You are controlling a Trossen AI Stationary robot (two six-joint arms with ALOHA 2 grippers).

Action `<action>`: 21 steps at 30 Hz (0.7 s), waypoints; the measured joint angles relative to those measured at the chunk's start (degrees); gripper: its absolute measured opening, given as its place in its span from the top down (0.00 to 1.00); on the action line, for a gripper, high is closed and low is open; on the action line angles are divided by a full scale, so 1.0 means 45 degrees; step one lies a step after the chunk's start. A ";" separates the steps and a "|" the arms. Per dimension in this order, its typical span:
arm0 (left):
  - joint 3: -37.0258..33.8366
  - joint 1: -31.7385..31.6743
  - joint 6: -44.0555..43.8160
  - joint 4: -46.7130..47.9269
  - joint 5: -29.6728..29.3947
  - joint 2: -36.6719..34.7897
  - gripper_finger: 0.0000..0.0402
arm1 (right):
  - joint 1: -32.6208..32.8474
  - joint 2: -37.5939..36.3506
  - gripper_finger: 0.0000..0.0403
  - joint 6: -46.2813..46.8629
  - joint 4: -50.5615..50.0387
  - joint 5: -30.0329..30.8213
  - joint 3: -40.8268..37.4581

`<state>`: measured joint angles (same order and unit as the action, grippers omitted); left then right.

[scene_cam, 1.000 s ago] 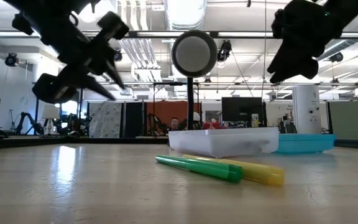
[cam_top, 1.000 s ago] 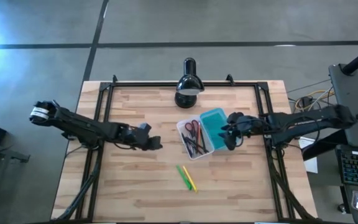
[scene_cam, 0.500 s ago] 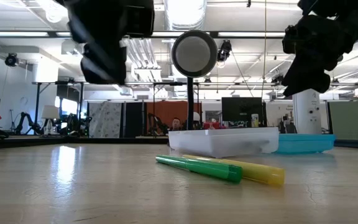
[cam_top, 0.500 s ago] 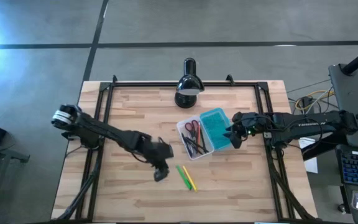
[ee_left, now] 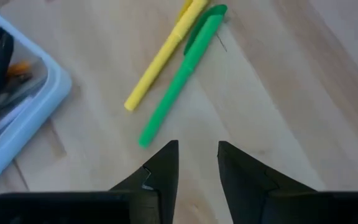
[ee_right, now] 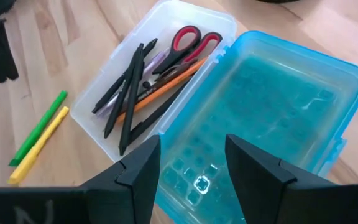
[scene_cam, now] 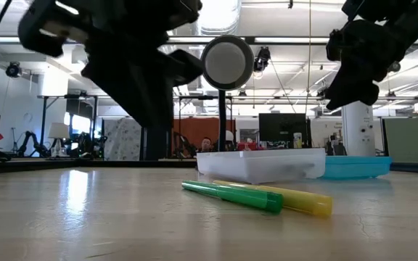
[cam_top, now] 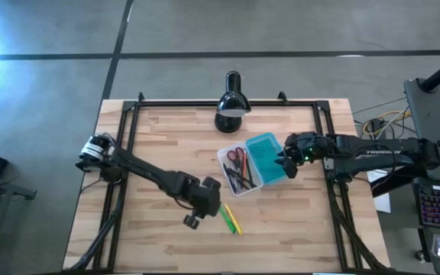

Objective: Pick & place school supplies into a supply box
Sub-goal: Put the green highlighter pen into the supply box

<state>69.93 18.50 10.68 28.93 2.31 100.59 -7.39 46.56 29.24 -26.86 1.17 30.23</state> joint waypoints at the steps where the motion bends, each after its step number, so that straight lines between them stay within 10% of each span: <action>1: 0.0000 -0.0005 0.0039 -0.0191 -0.0021 0.0150 0.76 | -0.0033 0.0012 0.58 0.0002 0.0000 -0.0053 -0.0013; 21: 0.0044 -0.0373 0.1162 -0.3430 0.0000 0.2455 0.76 | -0.0035 0.0206 0.58 0.0069 -0.0774 -0.0753 -0.0089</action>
<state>70.13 16.82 15.91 13.50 2.31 111.63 -7.55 47.48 29.55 -30.34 -2.22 29.82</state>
